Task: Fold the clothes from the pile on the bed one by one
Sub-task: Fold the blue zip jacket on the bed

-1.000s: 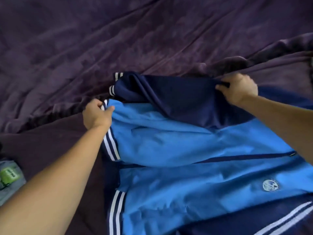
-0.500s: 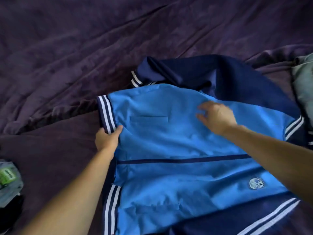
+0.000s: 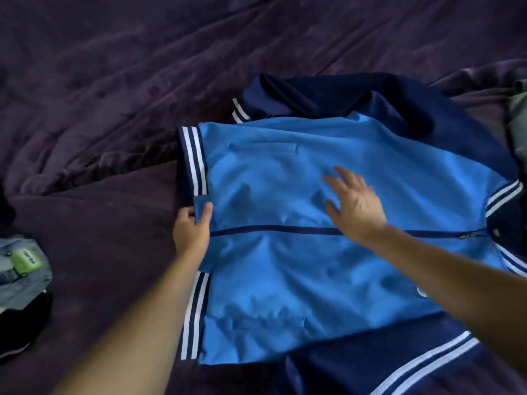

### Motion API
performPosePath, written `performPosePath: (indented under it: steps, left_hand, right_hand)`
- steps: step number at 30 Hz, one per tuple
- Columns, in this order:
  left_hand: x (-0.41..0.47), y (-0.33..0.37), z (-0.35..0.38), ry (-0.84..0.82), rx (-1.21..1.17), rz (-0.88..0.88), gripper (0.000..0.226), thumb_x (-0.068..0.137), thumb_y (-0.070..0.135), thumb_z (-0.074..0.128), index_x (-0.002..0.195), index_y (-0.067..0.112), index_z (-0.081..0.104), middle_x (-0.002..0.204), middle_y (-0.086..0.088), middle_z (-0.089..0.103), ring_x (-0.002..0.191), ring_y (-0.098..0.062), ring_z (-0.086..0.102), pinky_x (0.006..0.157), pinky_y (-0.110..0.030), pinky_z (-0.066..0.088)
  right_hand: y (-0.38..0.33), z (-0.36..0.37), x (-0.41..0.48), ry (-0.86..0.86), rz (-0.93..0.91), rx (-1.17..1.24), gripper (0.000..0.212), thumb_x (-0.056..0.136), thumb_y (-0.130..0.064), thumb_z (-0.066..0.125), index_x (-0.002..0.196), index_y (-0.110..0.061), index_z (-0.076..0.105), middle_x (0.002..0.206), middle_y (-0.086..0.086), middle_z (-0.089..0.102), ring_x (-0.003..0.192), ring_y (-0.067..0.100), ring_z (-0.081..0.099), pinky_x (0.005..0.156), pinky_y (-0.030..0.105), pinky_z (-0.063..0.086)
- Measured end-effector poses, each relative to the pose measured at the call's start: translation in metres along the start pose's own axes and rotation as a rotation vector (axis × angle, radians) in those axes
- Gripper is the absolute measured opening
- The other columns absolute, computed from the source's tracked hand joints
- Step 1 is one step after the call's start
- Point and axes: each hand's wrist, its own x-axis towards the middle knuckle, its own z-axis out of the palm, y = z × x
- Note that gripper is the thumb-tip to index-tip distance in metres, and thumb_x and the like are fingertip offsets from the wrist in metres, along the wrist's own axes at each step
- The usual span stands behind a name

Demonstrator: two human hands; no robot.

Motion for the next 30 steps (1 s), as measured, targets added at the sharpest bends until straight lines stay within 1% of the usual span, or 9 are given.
performPosePath:
  steps: [3, 5, 11, 17, 20, 23, 25, 27, 30]
  left_hand:
    - [-0.045, -0.043, -0.007, 0.051, 0.197, 0.144, 0.053, 0.078, 0.041, 0.074, 0.116, 0.008, 0.058, 0.111, -0.014, 0.06, 0.108, -0.033, 0.055, 0.087, -0.038, 0.043]
    - [-0.068, -0.071, -0.018, 0.064, 0.285, 0.076, 0.063, 0.075, 0.045, 0.075, 0.122, 0.009, 0.054, 0.118, -0.014, 0.054, 0.114, -0.033, 0.049, 0.09, -0.044, 0.044]
    - [-0.125, -0.131, -0.069, -0.19, 0.225, -0.113, 0.038, 0.077, 0.05, 0.072, 0.069, 0.015, 0.06, 0.071, -0.001, 0.064, 0.074, -0.021, 0.061, 0.066, -0.035, 0.044]
    - [-0.163, -0.172, -0.078, -0.395, 0.351, -0.066, 0.03, 0.084, 0.039, 0.068, 0.075, 0.01, 0.067, 0.071, -0.005, 0.067, 0.075, -0.024, 0.065, 0.065, -0.033, 0.046]
    - [-0.151, -0.175, -0.085, -0.27, 0.348, -0.021, 0.026, 0.085, 0.027, 0.066, 0.076, 0.002, 0.069, 0.07, -0.014, 0.067, 0.074, -0.031, 0.066, 0.061, -0.031, 0.044]
    - [-0.141, -0.201, -0.106, -0.174, 0.509, -0.043, 0.02, 0.079, 0.026, 0.068, 0.071, 0.007, 0.068, 0.071, -0.014, 0.067, 0.074, -0.034, 0.064, 0.061, -0.033, 0.048]
    - [-0.146, -0.22, -0.118, -0.188, 0.635, -0.062, 0.018, 0.078, 0.029, 0.071, 0.075, 0.012, 0.065, 0.086, -0.012, 0.066, 0.087, -0.034, 0.061, 0.07, -0.035, 0.051]
    - [-0.153, -0.228, -0.123, -0.145, 0.702, -0.099, 0.021, 0.078, 0.025, 0.073, 0.095, 0.015, 0.064, 0.109, -0.014, 0.06, 0.103, -0.035, 0.056, 0.079, -0.039, 0.049]
    - [-0.173, -0.216, -0.122, -0.078, 0.666, 0.055, 0.016, 0.079, 0.018, 0.07, 0.09, 0.015, 0.06, 0.108, -0.014, 0.058, 0.102, -0.035, 0.055, 0.074, -0.04, 0.048]
  right_hand:
    - [-0.016, 0.039, -0.08, -0.075, -0.116, -0.027, 0.058, 0.066, -0.016, 0.079, 0.121, -0.014, 0.06, 0.133, 0.02, 0.054, 0.112, 0.04, 0.057, 0.074, 0.047, 0.054]
    - [-0.012, 0.054, -0.131, -0.22, -0.118, -0.062, 0.067, 0.061, -0.021, 0.084, 0.121, -0.018, 0.056, 0.134, 0.018, 0.053, 0.119, 0.037, 0.055, 0.075, 0.046, 0.056]
    - [0.017, 0.044, -0.217, -0.374, 0.005, -0.175, 0.074, 0.055, -0.033, 0.088, 0.122, -0.018, 0.06, 0.137, 0.018, 0.051, 0.124, 0.037, 0.052, 0.08, 0.047, 0.054]
    - [-0.007, 0.036, -0.248, -0.372, -0.049, -0.14, 0.082, 0.048, -0.038, 0.088, 0.122, -0.022, 0.056, 0.132, 0.016, 0.055, 0.118, 0.036, 0.056, 0.077, 0.044, 0.055]
    - [-0.027, 0.057, -0.27, -0.339, -0.142, -0.097, 0.061, 0.057, -0.039, 0.085, 0.113, -0.024, 0.066, 0.13, 0.012, 0.057, 0.114, 0.03, 0.058, 0.072, 0.038, 0.055]
    - [-0.038, 0.079, -0.305, -0.337, -0.095, -0.14, 0.043, 0.057, -0.037, 0.086, 0.096, -0.026, 0.073, 0.129, 0.011, 0.06, 0.118, 0.026, 0.054, 0.068, 0.038, 0.057]
    - [-0.043, 0.086, -0.328, -0.336, -0.034, -0.191, 0.044, 0.054, -0.036, 0.088, 0.095, -0.027, 0.074, 0.125, 0.011, 0.062, 0.114, 0.027, 0.059, 0.068, 0.04, 0.058]
    - [-0.042, 0.083, -0.338, -0.336, 0.023, -0.208, 0.054, 0.052, -0.038, 0.089, 0.101, -0.025, 0.073, 0.122, 0.012, 0.064, 0.11, 0.031, 0.064, 0.073, 0.043, 0.057]
    - [-0.037, 0.061, -0.345, -0.288, 0.155, -0.214, 0.059, 0.056, -0.036, 0.088, 0.109, -0.019, 0.07, 0.124, 0.015, 0.062, 0.116, 0.036, 0.059, 0.083, 0.048, 0.052]
